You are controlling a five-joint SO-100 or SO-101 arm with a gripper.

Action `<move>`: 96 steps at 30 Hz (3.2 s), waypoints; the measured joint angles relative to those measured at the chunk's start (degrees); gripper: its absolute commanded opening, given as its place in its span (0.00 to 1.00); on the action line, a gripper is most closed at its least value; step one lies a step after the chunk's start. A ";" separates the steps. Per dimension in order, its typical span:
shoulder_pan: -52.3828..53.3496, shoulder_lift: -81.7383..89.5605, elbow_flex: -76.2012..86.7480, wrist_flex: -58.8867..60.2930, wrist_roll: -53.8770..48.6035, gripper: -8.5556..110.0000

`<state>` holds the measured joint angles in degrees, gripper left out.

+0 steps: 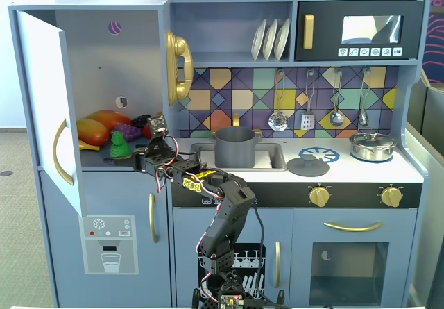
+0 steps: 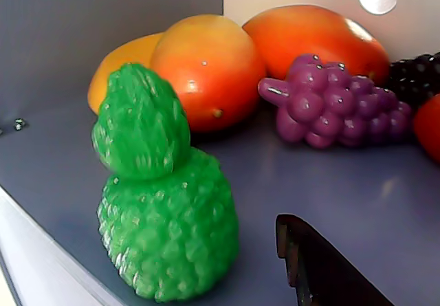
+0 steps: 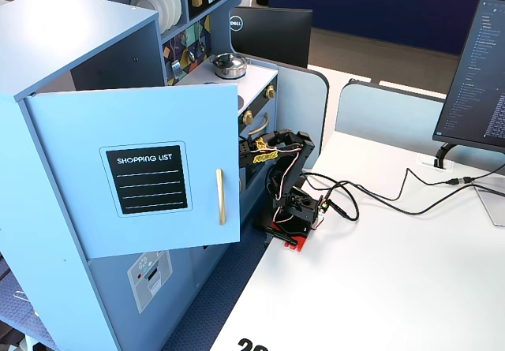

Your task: Pick up the green pineapple from the left cabinet and place it in the gray recipient

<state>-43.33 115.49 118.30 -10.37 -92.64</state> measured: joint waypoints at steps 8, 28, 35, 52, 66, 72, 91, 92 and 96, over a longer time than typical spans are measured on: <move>-1.49 -7.91 -6.59 -1.23 -0.44 0.51; -4.04 -17.49 -14.59 -4.75 -6.15 0.07; -9.23 0.44 -6.94 12.39 -10.20 0.07; -1.58 57.30 4.66 42.19 -11.60 0.07; 35.07 37.27 -1.85 23.55 -4.75 0.07; 42.63 20.39 -7.29 16.79 -1.93 0.07; 46.32 4.39 -11.43 17.84 -0.79 0.25; 46.32 4.48 -11.43 18.19 -0.79 0.27; 46.23 4.31 -11.43 18.46 -0.79 0.31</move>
<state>2.90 119.79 106.88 8.09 -93.43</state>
